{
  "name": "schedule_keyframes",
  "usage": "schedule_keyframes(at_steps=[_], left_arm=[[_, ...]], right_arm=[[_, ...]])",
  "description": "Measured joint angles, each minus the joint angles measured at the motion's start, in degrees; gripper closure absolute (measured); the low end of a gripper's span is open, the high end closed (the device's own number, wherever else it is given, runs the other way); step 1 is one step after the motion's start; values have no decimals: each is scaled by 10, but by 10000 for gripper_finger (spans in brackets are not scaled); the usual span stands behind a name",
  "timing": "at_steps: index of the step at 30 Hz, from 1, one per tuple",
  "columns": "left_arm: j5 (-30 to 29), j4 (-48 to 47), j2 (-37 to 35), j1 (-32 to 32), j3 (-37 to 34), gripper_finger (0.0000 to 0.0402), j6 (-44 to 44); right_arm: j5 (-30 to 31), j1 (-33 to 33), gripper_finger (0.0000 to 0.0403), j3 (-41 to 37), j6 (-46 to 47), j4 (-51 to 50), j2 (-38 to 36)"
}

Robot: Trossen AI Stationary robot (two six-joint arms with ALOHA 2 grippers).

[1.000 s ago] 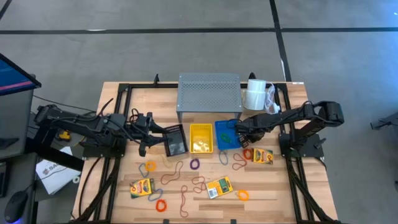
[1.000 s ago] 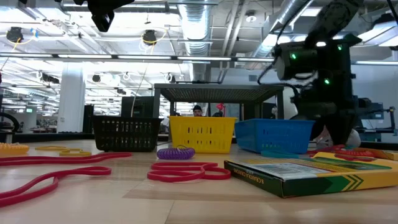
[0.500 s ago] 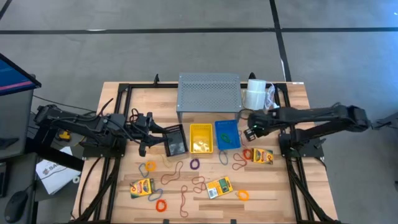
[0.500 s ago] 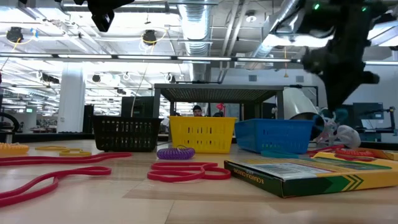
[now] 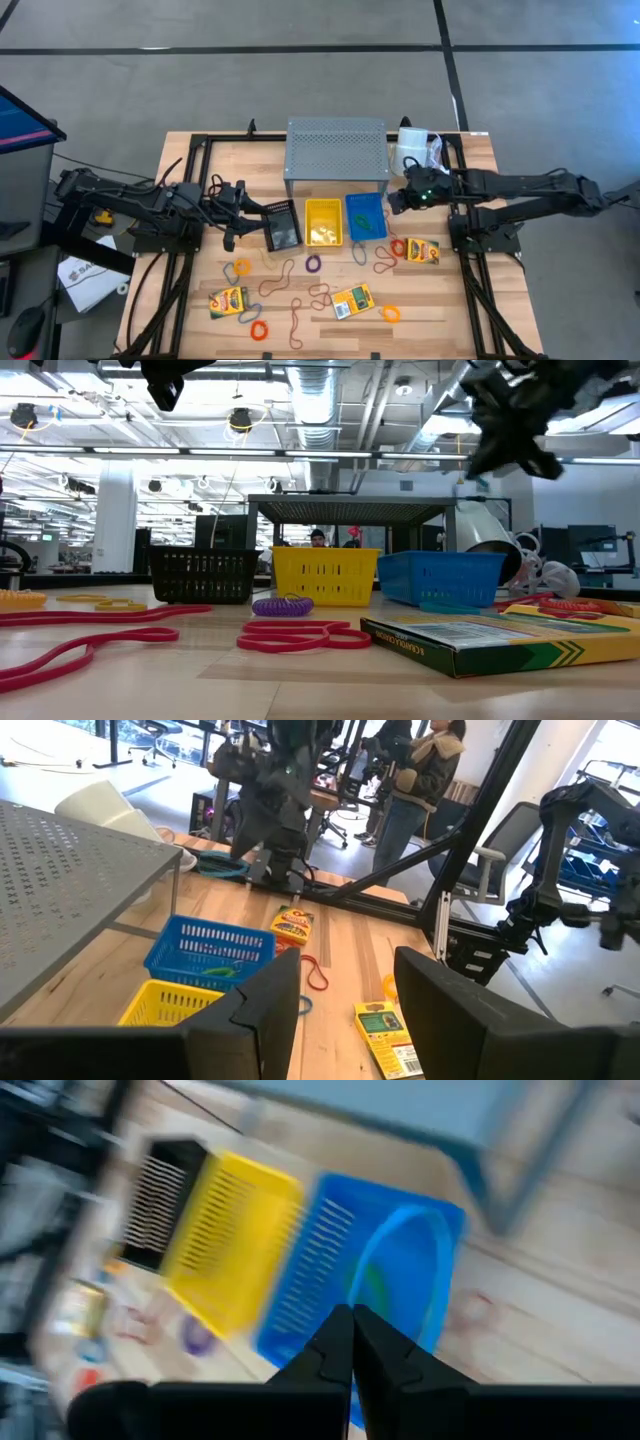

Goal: Pick & Place Office Desk Supplies
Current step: Put the blue rubber band into the yellow basket

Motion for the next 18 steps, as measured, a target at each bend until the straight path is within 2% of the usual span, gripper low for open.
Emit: schedule_keyframes(at_steps=[12, 18], left_arm=[[0, 3, 0, 0, 0, 243, 0], [0, 4, 0, 0, 0, 243, 0]], right_arm=[[0, 60, 403, 1, -12, 214, 101], [0, 87, 403, 67, -29, 227, 192]])
